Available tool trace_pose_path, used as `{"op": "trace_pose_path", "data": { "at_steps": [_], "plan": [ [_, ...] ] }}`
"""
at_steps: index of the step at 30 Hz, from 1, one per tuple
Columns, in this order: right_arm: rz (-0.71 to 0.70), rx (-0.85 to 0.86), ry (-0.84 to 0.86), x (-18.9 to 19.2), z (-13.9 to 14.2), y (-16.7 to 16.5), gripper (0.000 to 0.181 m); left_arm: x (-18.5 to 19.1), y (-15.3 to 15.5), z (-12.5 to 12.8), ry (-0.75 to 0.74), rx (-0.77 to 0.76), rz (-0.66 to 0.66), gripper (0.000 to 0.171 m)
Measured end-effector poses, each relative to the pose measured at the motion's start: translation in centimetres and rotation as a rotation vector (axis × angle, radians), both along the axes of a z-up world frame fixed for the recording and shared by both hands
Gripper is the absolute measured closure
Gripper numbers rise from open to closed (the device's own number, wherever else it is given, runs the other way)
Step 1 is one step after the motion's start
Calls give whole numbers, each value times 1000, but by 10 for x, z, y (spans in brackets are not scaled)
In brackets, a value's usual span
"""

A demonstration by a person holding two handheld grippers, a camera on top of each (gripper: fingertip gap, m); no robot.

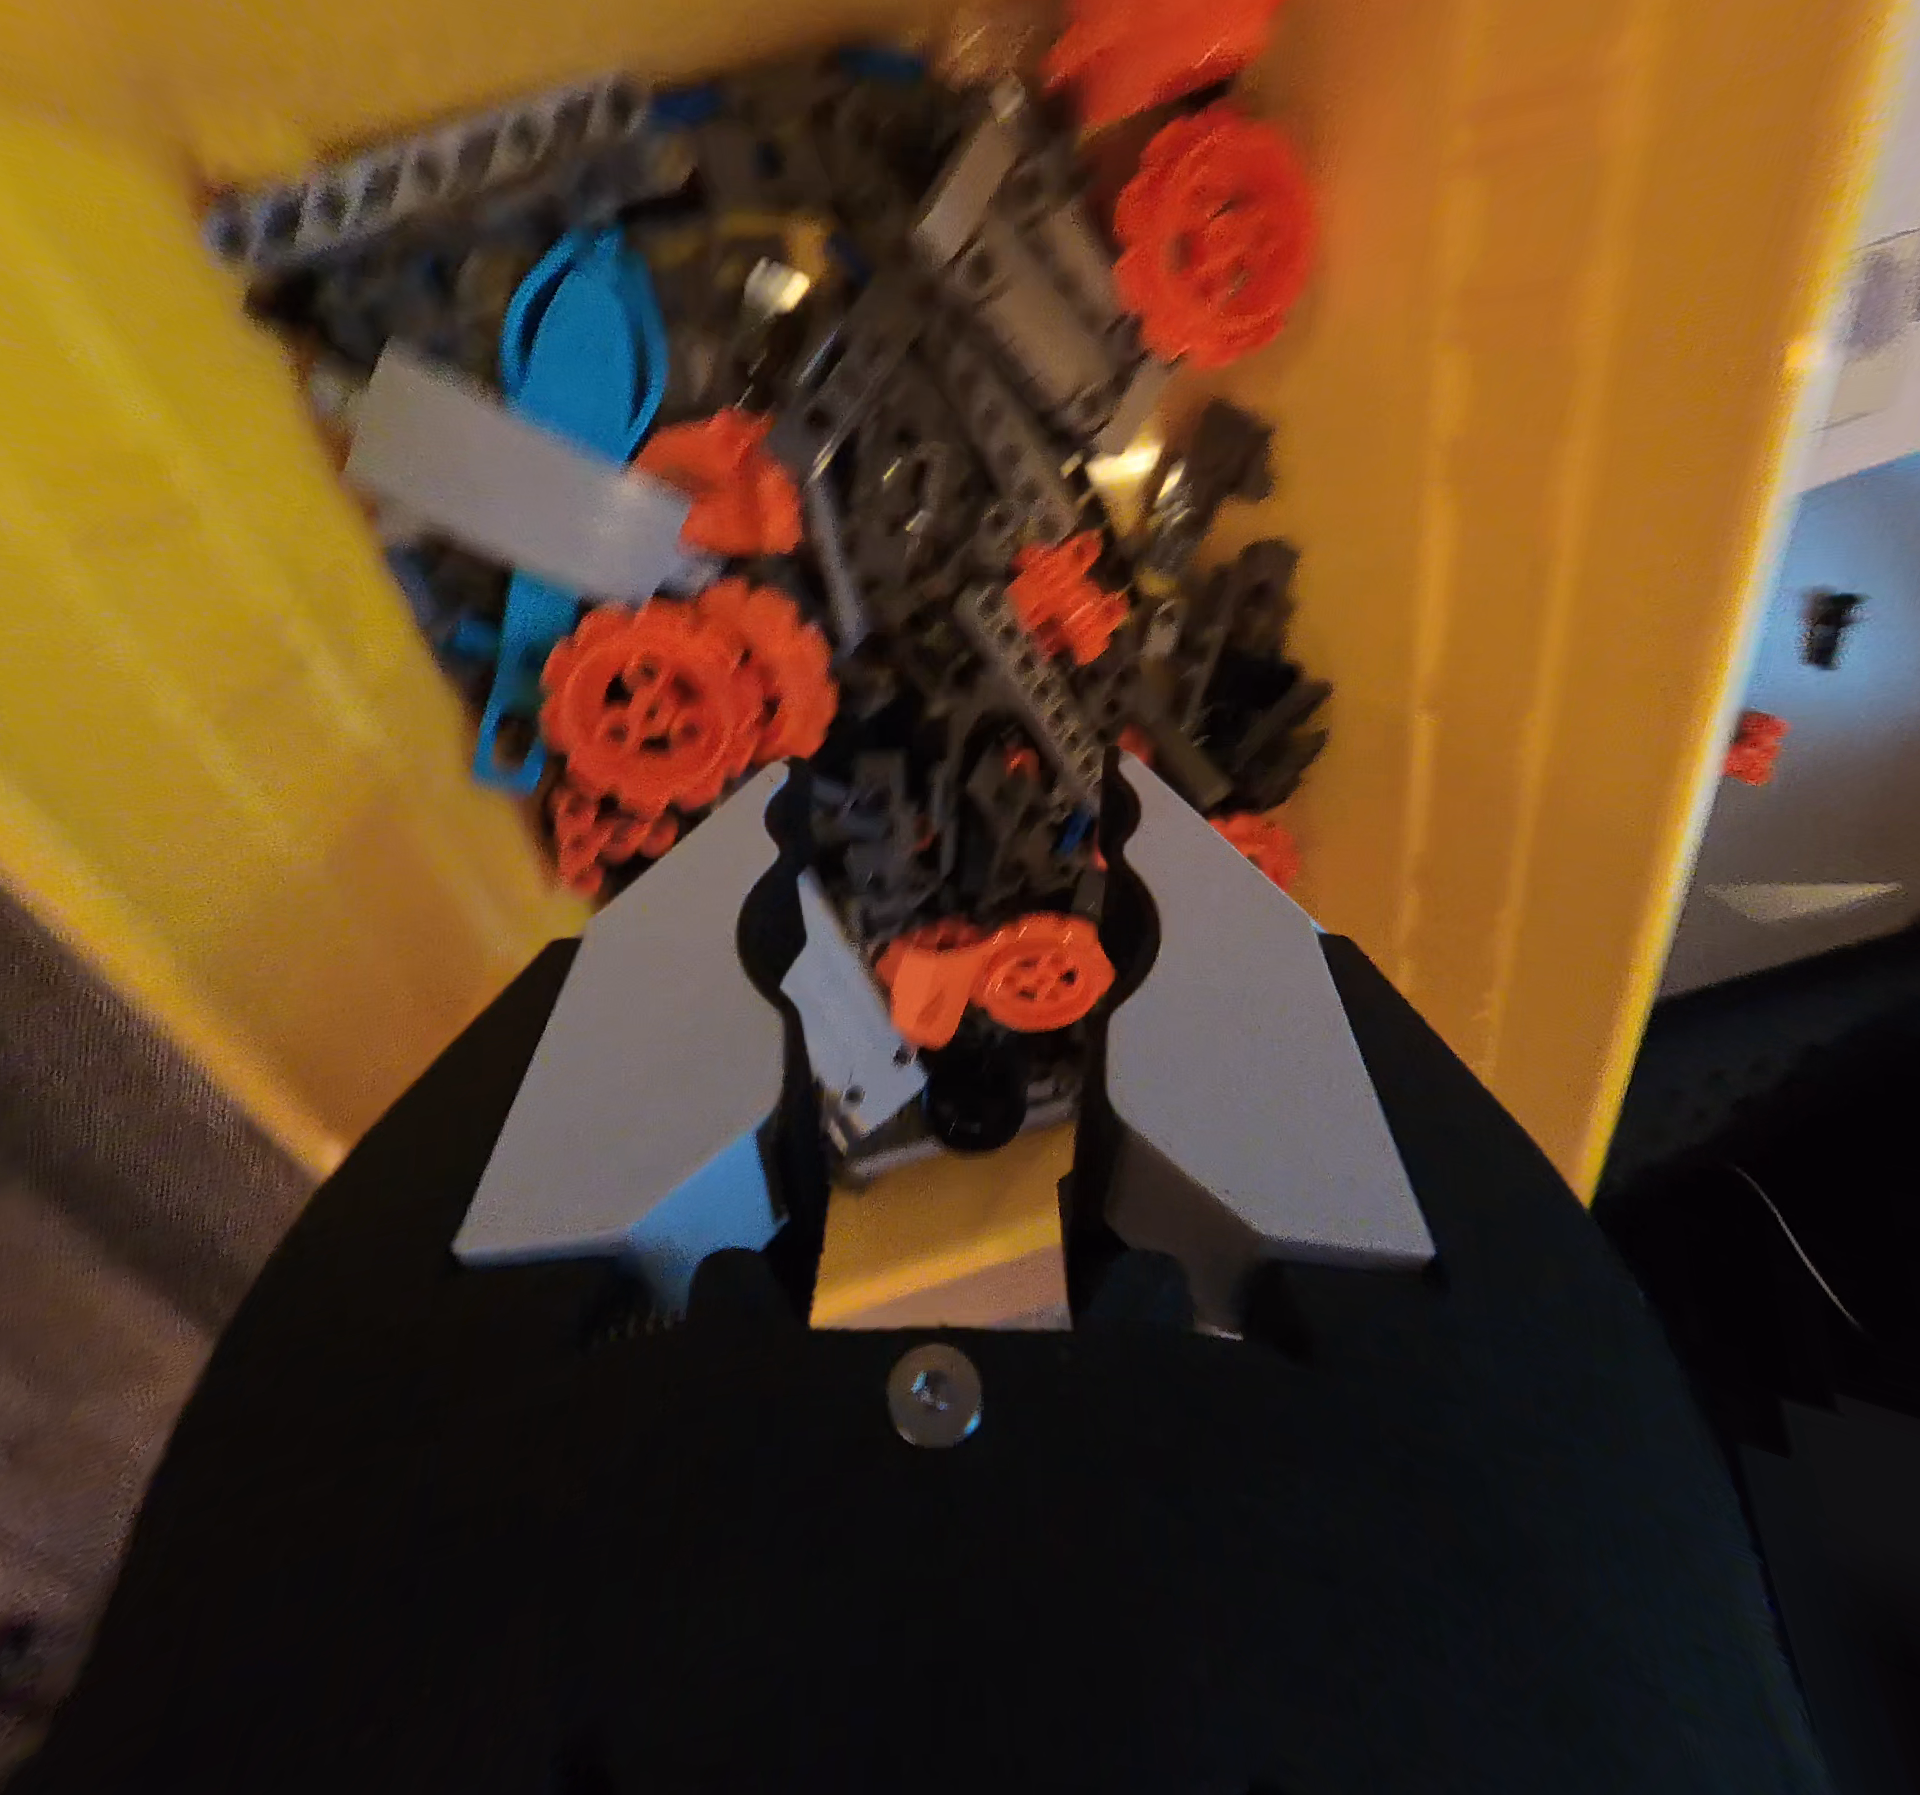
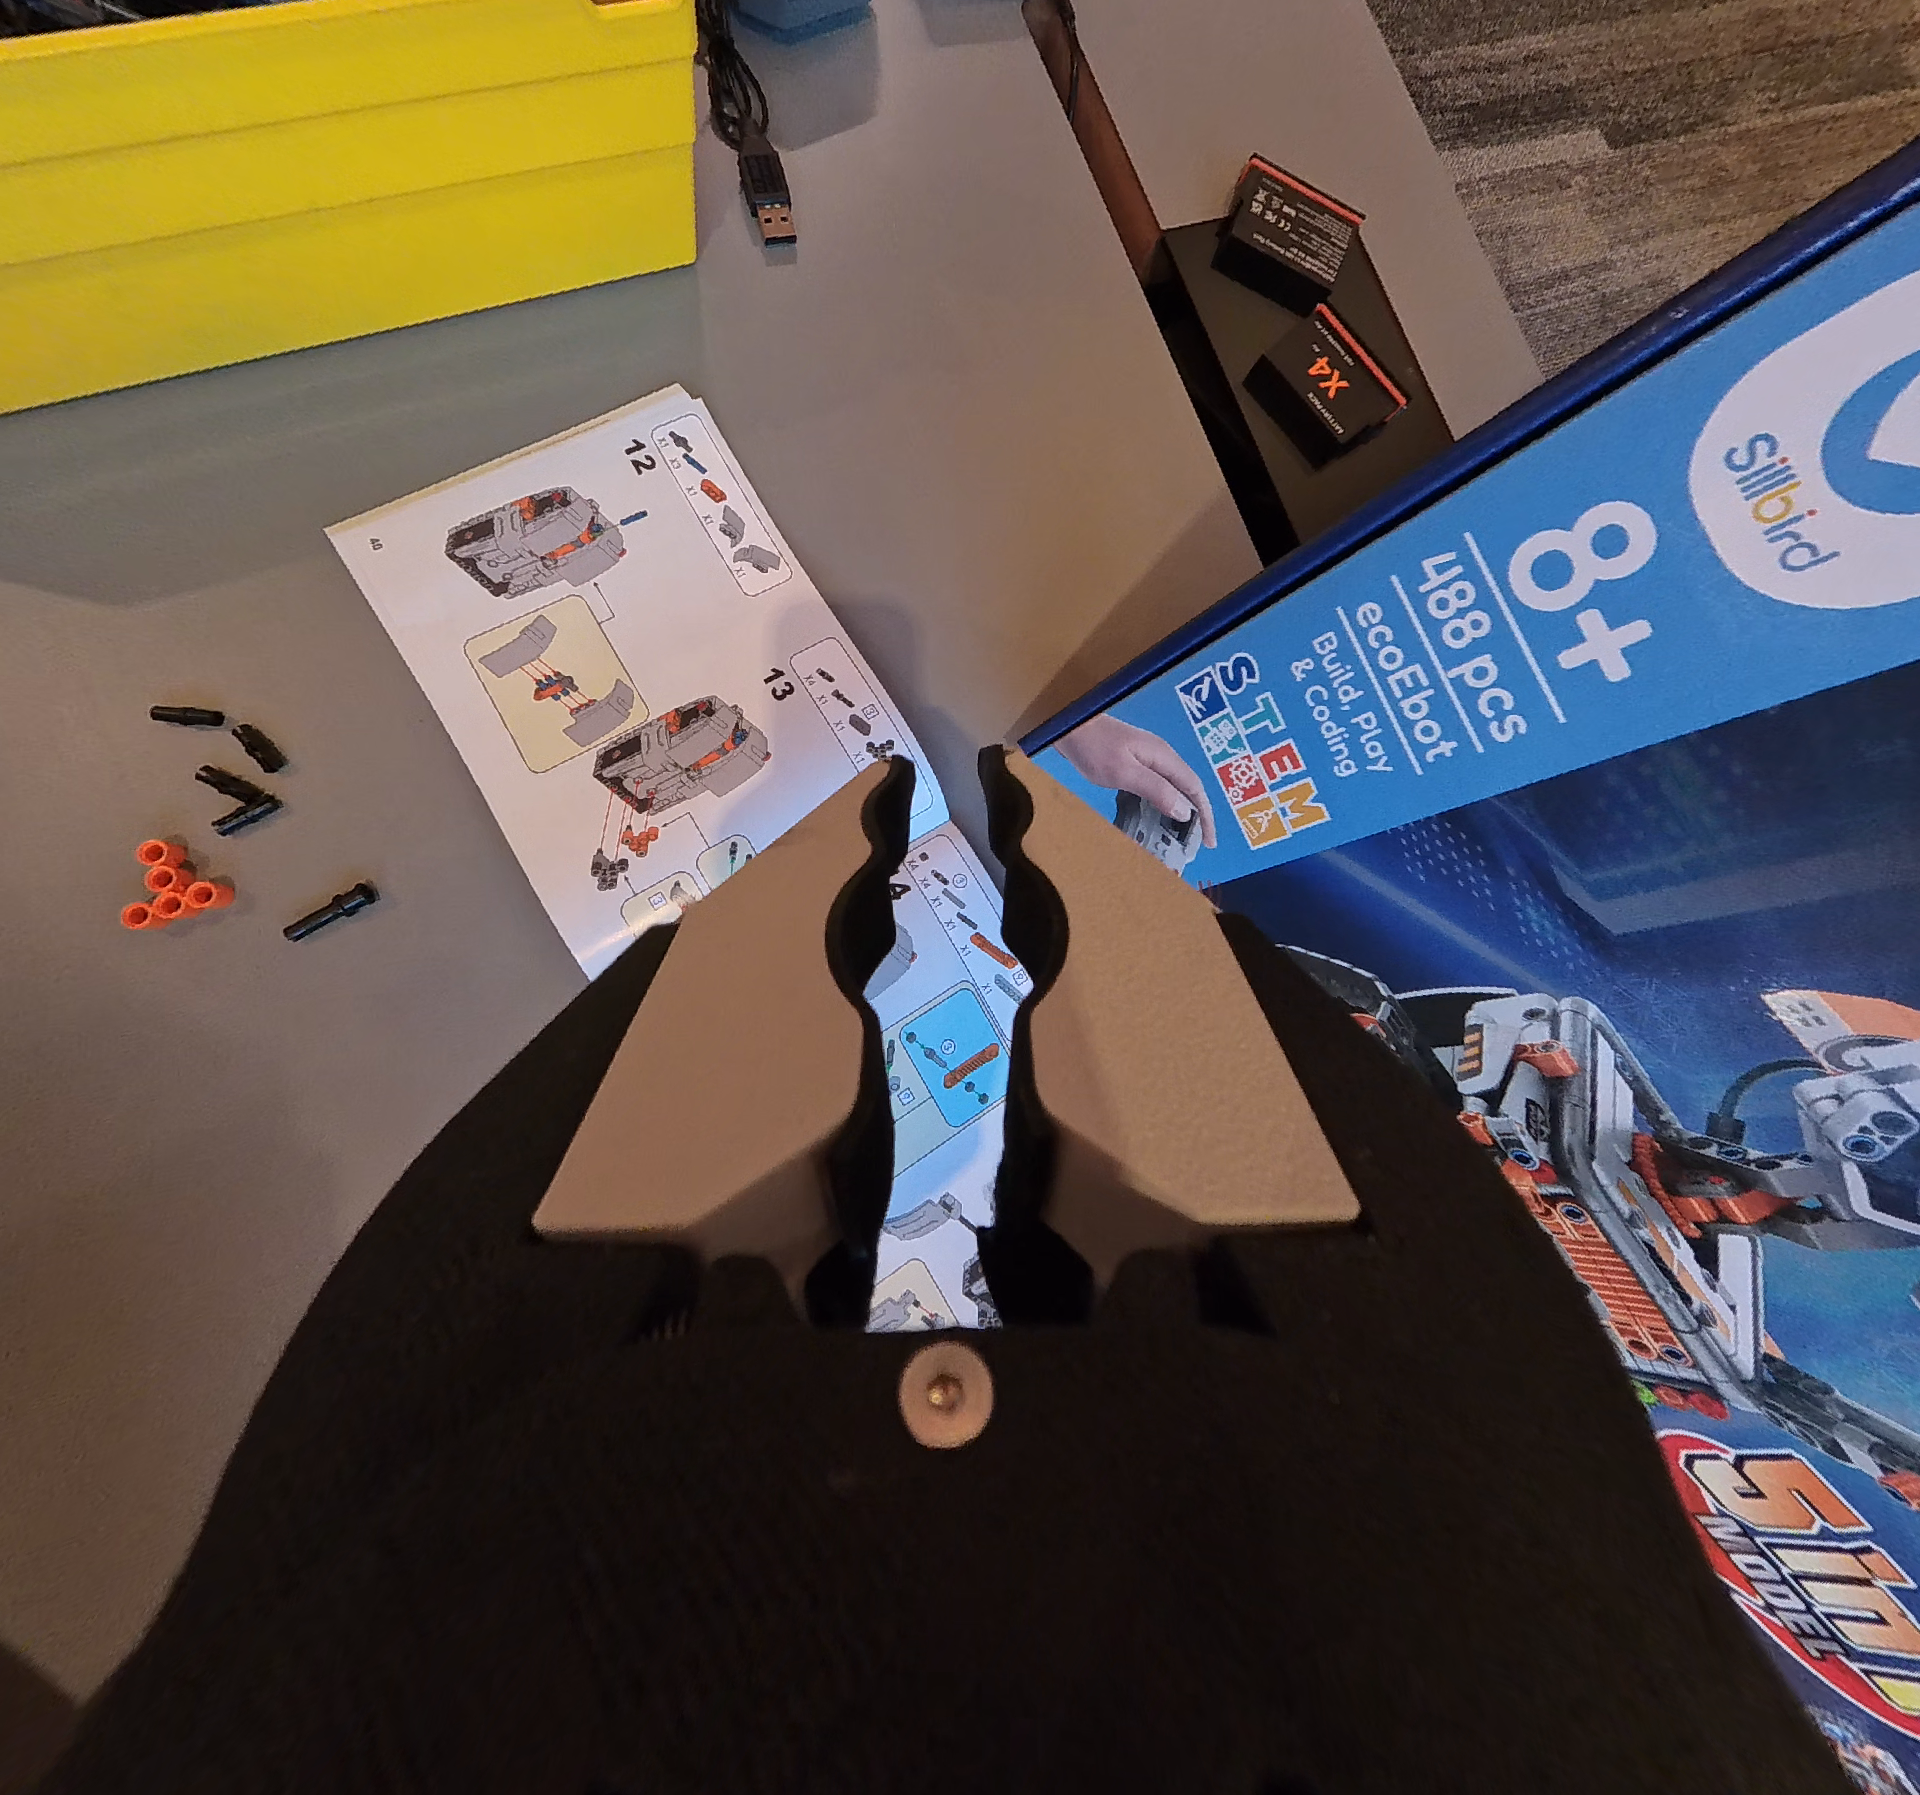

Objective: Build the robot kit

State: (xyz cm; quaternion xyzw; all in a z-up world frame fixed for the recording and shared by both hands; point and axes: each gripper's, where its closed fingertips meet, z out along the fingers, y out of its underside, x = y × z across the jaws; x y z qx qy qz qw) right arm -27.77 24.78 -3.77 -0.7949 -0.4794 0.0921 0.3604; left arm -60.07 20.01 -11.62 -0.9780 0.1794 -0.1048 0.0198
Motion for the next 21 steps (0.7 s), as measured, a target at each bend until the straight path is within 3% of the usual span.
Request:
{"op": "trace_pose_path", "data": {
  "at_steps": [5, 8, 10, 15, 21],
  "plan": [
    [-4, 1, -17, 1, -2, 0, 168, -37, -32, -1, 89, -95, 145, 118],
    [0, 1, -18, 0, -2, 0, 168, -40, -31, -6, 89, -108, 169, 115],
    [6, 2, -14, -1, -1, -1, 168, -42, -33, -14, 104, -160, 182, 99],
    [7, 0, -10, -1, -1, -1, 168, -38, -32, -29, 121, -224, 157, 91],
    [9, 0, -11, -1, -1, -1, 168, -40, -38, -38, 223, -287, 96, 103]
  ]
}}
